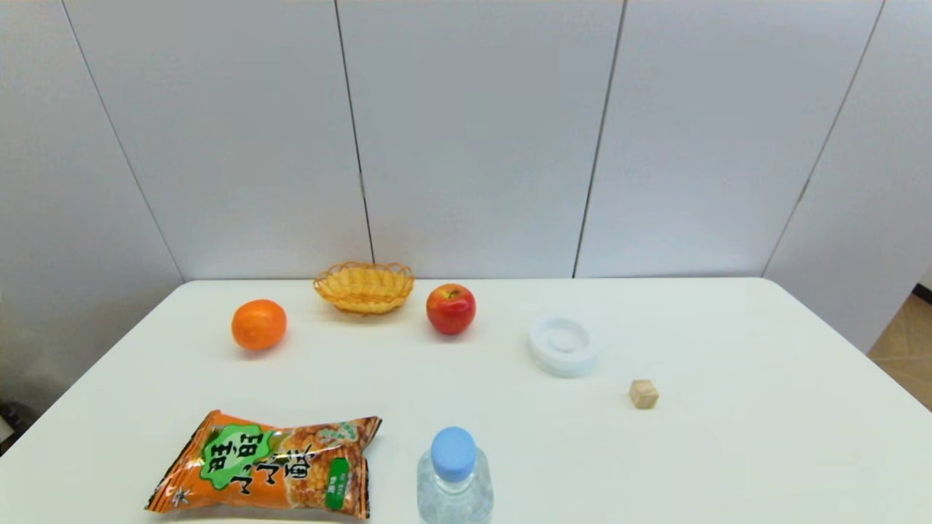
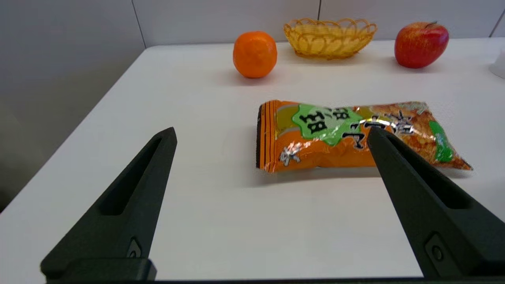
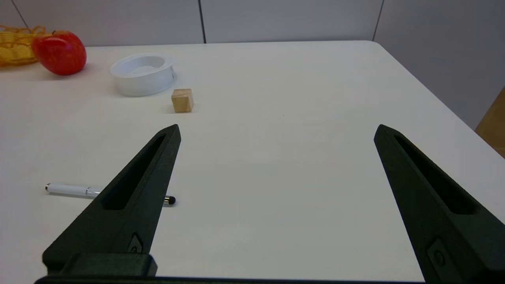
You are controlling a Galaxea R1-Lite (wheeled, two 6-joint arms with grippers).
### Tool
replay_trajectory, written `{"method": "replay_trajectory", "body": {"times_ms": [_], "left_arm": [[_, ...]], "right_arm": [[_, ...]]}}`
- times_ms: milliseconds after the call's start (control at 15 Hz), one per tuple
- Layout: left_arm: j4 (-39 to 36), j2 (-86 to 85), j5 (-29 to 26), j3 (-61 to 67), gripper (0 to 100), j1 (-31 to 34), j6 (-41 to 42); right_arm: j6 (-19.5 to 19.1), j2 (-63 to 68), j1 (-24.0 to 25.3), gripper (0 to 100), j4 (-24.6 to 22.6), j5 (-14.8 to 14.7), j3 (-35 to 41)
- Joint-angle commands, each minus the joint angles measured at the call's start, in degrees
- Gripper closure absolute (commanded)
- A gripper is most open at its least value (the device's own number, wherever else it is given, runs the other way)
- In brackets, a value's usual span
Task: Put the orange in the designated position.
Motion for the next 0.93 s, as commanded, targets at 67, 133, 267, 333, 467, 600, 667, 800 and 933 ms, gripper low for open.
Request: {"method": "replay_trajectory", "body": {"times_ms": [67,133,267,333,467,600,667,800,933], "left_arm": [[0.99,1.13,-1.17,-5.18,0,0.02,0.53],[1.78,4.47,-1.61,-8.78,0,0.02,0.53],[2.04,11.06,-1.96,-15.73,0,0.46,0.27],[2.04,15.28,-1.87,-19.68,0,0.55,0.18],[1.96,25.12,-1.79,-29.0,0,0.46,-0.08],[2.04,34.97,-1.7,-36.29,0,0.37,0.01],[2.04,39.54,-1.43,-39.37,0,0.37,-0.08],[2.04,49.64,1.11,-45.79,0,0.37,-1.05],[2.48,62.74,4.19,-56.25,0,0.55,-0.08]], "right_arm": [[0.02,0.07,0.0,0,-0.01,0.02,0.05],[0.11,0.07,0.0,0,-0.01,0.02,0.05],[0.02,0.07,0.0,0,-0.01,0.02,-0.04],[0.02,0.07,0.0,0,-0.01,0.02,0.05],[0.02,0.07,0.0,0,-0.01,0.02,-0.04],[0.02,0.07,0.0,0,-0.01,0.02,0.05],[0.02,0.07,0.0,0,-0.01,0.02,0.05],[0.02,0.07,0.0,0,-0.01,0.02,0.05],[0.02,0.07,0.0,0,-0.01,0.02,0.05]]}}
